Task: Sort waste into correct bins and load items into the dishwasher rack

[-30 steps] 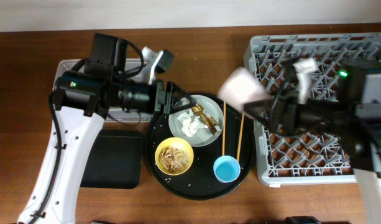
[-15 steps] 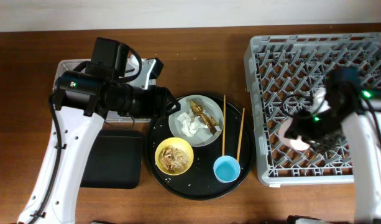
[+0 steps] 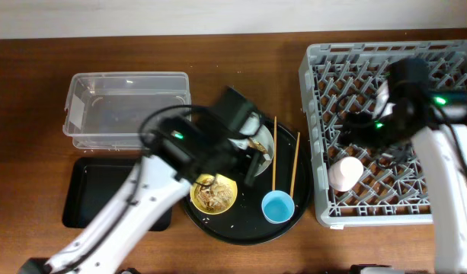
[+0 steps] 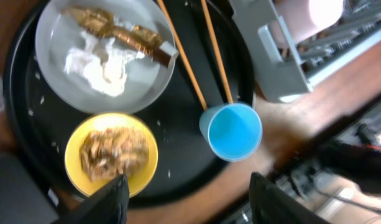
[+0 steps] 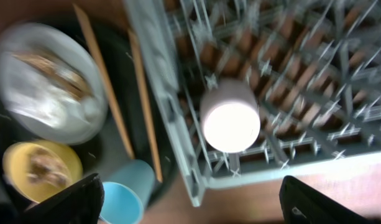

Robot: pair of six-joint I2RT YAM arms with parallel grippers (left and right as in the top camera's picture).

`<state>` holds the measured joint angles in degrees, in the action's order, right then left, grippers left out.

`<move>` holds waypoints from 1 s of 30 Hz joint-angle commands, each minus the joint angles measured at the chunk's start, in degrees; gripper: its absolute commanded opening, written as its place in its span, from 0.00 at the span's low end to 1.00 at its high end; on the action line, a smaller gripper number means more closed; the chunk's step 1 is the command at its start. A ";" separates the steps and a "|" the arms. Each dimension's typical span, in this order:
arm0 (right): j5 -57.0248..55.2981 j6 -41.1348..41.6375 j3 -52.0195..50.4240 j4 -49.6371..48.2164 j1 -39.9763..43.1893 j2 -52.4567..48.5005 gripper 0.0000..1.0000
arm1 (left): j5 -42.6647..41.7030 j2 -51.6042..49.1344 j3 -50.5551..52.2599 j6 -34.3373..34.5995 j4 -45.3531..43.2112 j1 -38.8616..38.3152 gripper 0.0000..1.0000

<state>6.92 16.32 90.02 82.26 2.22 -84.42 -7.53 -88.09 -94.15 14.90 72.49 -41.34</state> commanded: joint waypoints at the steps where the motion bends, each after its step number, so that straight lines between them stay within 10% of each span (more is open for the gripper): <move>1: -0.37 0.72 6.14 -0.31 1.31 6.01 0.90 | 8.17 -4.72 8.13 5.49 -7.39 -6.60 0.61; 10: -0.31 0.68 6.43 1.62 2.36 8.41 0.90 | 6.97 -18.47 13.29 5.44 -14.53 -13.16 0.38; 12: -0.31 0.68 6.43 1.64 2.36 8.41 0.90 | 6.91 -19.26 13.25 5.49 -14.64 -13.07 0.00; 18: -0.31 -1.51 6.36 1.75 2.36 8.15 0.91 | -0.61 -13.20 -1.01 6.34 -2.05 -1.38 0.00; 22: 7.32 -7.61 2.99 0.59 2.29 7.76 0.90 | -36.81 -8.31 -4.52 -2.38 -5.20 19.93 0.00; 25: 42.32 -31.45 -3.32 -3.17 2.29 7.76 0.90 | -70.10 -8.33 -4.04 -13.79 -3.96 31.87 0.00; 30: 66.55 -34.32 -9.81 -11.41 1.55 7.54 0.90 | -77.75 -8.31 -4.04 -15.89 -2.82 31.93 0.00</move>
<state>56.66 -13.56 81.78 72.42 4.40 -76.97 -73.52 -97.01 -98.15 2.98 69.56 -7.92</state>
